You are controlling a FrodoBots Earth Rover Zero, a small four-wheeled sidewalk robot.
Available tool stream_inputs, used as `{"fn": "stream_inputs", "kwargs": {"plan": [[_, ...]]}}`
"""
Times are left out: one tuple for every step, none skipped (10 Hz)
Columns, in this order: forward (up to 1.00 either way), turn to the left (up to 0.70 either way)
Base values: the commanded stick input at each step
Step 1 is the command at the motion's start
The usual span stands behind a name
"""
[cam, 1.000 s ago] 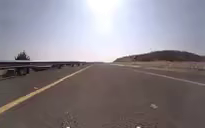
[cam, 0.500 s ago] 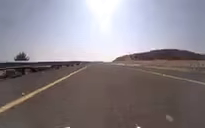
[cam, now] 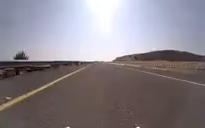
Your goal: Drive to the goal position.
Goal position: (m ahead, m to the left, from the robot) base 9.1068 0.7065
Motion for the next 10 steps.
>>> {"fn": "stream_inputs", "kwargs": {"plan": [[0.70, 0.00], [0.70, 0.00], [0.70, 0.00], [0.70, 0.00], [0.70, 0.00], [0.70, 0.00], [0.70, 0.00], [0.70, 0.00], [0.70, 0.00], [0.70, 0.00]]}}
